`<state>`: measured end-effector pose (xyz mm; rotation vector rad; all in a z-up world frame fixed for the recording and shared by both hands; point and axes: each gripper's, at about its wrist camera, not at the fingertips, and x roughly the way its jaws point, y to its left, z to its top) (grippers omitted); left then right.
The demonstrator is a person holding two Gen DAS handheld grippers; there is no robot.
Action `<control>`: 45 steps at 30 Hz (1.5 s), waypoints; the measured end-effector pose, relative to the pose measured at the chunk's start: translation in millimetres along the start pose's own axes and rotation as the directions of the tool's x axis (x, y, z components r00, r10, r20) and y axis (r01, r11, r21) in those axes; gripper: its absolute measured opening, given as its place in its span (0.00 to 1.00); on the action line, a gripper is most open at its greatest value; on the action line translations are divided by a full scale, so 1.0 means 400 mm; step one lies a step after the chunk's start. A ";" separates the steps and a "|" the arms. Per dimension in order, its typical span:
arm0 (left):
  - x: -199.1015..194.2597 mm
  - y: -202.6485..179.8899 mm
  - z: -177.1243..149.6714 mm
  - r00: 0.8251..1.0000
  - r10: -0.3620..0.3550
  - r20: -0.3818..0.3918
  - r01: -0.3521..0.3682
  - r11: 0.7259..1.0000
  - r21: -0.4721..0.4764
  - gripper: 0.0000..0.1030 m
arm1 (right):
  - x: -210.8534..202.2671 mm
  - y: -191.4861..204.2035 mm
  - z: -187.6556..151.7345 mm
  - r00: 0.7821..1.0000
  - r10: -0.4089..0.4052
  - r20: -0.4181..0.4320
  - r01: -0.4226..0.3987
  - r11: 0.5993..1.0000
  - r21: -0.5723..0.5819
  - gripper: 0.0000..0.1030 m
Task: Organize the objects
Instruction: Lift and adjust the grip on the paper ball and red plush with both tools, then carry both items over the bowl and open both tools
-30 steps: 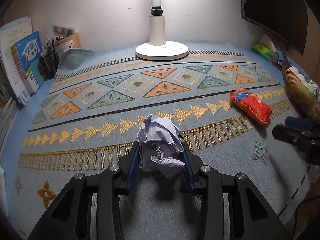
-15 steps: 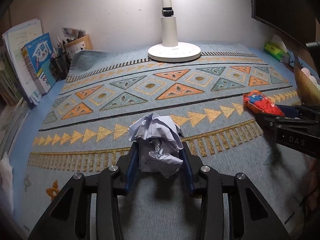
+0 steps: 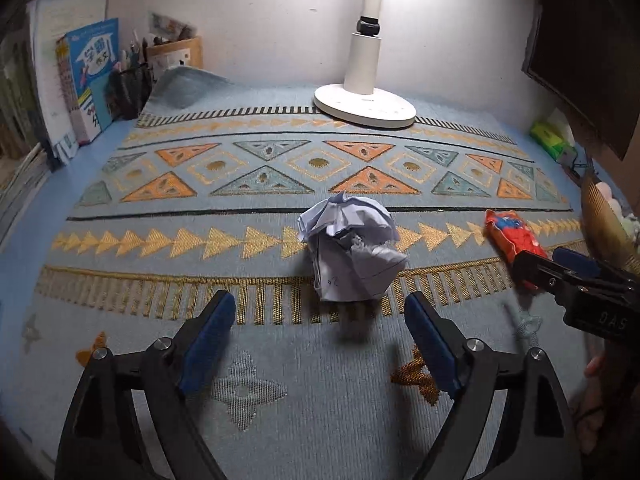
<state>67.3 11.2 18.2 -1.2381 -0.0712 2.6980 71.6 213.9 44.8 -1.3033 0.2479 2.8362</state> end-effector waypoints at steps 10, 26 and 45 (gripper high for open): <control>0.053 -0.048 0.040 0.999 0.028 -0.018 -0.026 0.996 0.085 0.57 | 0.001 0.025 0.005 0.997 -0.079 0.024 0.080 0.996 -0.049 0.89; 0.048 -0.045 0.037 1.000 0.031 -0.005 -0.031 0.997 0.065 0.35 | 0.040 0.050 0.016 0.998 -0.060 -0.026 0.058 0.995 -0.084 0.35; -0.160 -0.225 0.076 0.954 -0.228 0.195 0.196 0.966 0.170 0.35 | -0.308 -0.126 -0.003 0.985 0.045 0.166 -0.060 0.994 0.087 0.35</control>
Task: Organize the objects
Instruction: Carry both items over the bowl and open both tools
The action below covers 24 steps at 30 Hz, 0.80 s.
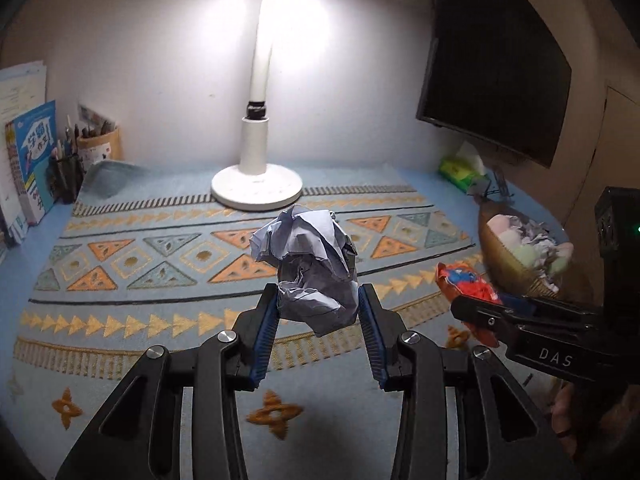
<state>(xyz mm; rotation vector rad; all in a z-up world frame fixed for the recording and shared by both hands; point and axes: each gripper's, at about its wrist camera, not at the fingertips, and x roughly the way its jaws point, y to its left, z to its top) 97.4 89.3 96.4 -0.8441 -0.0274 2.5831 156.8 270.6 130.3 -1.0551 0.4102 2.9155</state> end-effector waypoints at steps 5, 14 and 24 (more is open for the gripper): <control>-0.024 -0.147 0.072 0.993 -0.091 0.078 0.089 0.995 0.034 0.35 | -0.130 -0.122 0.041 0.981 -0.146 0.127 0.138 0.988 0.066 0.35; 0.089 -0.442 0.120 0.970 -0.237 0.048 0.224 0.957 0.183 0.35 | -0.234 -0.343 0.079 0.908 -0.384 0.169 0.351 0.915 0.199 0.35; 0.216 -0.593 0.076 0.948 -0.318 -0.021 0.314 0.919 0.239 0.41 | -0.189 -0.480 0.093 0.893 -0.430 0.132 0.380 0.878 0.290 0.53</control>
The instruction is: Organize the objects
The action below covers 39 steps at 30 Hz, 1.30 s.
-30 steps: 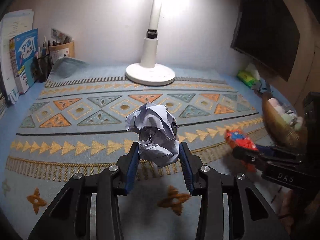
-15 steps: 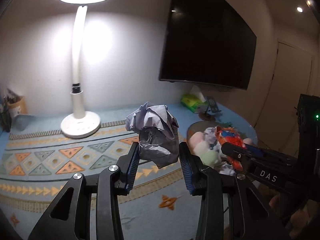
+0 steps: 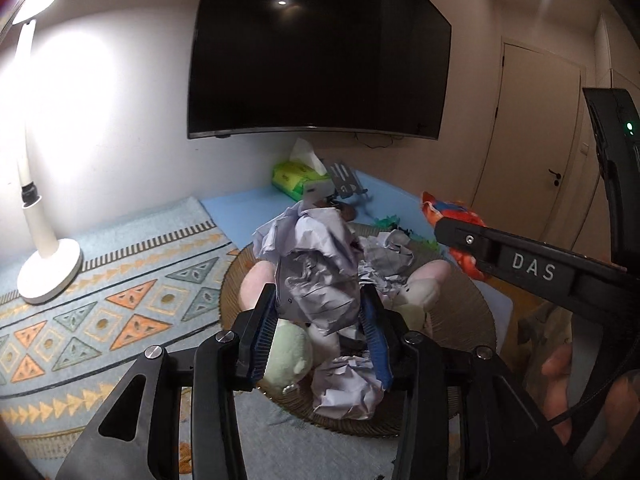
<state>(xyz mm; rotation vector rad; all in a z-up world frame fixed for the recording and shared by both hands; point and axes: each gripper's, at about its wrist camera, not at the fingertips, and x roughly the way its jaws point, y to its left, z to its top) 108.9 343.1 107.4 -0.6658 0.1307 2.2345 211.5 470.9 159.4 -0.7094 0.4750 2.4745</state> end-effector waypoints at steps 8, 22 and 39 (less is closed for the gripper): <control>0.022 0.009 -0.042 0.997 0.007 -0.079 -0.008 1.000 -0.021 0.52 | -0.019 0.018 -0.028 1.000 0.024 -0.014 -0.024 1.000 -0.015 0.54; -0.239 0.181 -0.094 0.983 0.175 0.053 -0.170 0.981 -0.091 0.87 | -0.124 0.318 -0.119 0.984 0.179 -0.001 -0.175 0.960 -0.220 0.63; -0.535 0.634 -0.330 0.790 0.601 -0.121 -0.597 0.711 -0.372 0.95 | -0.052 0.729 -0.340 0.943 0.281 -0.177 -0.330 0.851 -0.408 0.64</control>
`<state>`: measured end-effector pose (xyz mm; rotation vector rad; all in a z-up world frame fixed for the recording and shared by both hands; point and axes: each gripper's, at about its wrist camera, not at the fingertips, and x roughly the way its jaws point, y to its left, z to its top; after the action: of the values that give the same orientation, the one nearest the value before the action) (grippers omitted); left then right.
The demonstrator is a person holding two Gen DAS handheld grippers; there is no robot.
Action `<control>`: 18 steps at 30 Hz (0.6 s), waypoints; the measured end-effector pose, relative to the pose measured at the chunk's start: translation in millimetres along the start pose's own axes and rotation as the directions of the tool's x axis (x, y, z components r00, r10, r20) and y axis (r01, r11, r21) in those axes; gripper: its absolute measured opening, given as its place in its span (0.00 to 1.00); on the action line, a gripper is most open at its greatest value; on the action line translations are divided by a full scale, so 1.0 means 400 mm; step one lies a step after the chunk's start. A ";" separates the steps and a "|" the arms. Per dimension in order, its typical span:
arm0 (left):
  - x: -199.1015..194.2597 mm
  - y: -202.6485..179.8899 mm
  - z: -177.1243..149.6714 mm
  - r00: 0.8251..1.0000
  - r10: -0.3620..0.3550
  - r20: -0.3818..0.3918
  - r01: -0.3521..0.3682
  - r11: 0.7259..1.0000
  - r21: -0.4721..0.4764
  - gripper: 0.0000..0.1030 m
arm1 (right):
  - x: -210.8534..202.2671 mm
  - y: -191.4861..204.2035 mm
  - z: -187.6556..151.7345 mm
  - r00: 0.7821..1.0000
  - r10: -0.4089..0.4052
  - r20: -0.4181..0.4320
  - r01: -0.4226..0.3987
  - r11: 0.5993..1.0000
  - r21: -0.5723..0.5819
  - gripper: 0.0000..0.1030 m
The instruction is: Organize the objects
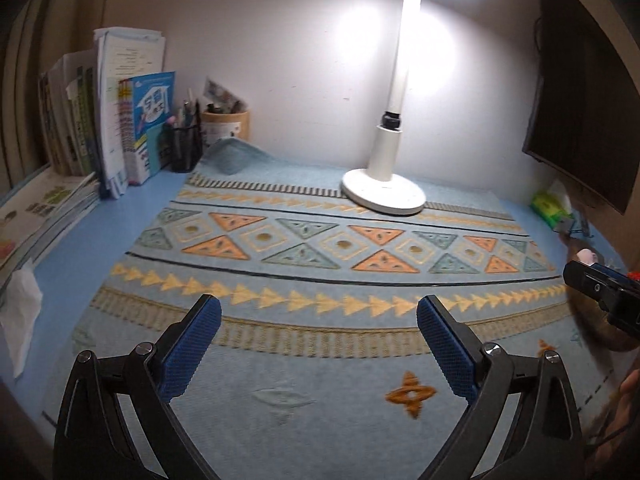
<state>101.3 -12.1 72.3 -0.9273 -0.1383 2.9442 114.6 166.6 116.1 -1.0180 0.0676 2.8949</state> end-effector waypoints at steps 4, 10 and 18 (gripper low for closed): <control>0.033 0.043 -0.014 0.998 0.055 -0.033 -0.054 0.998 0.027 0.96 | 0.085 0.041 -0.015 0.999 0.003 -0.045 -0.004 1.000 -0.011 0.64; 0.113 0.059 -0.018 0.986 0.137 -0.093 -0.131 0.989 0.063 0.96 | 0.205 0.044 -0.040 0.987 -0.012 -0.159 0.010 1.000 -0.015 0.64; 0.200 0.002 0.000 0.978 0.115 -0.171 -0.106 0.992 0.062 0.96 | 0.266 0.060 -0.022 0.980 -0.023 -0.198 0.019 1.000 -0.023 0.64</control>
<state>35.9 -7.0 26.7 -1.2171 -0.0016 2.9296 35.3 147.8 43.1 -1.2997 0.0368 2.7715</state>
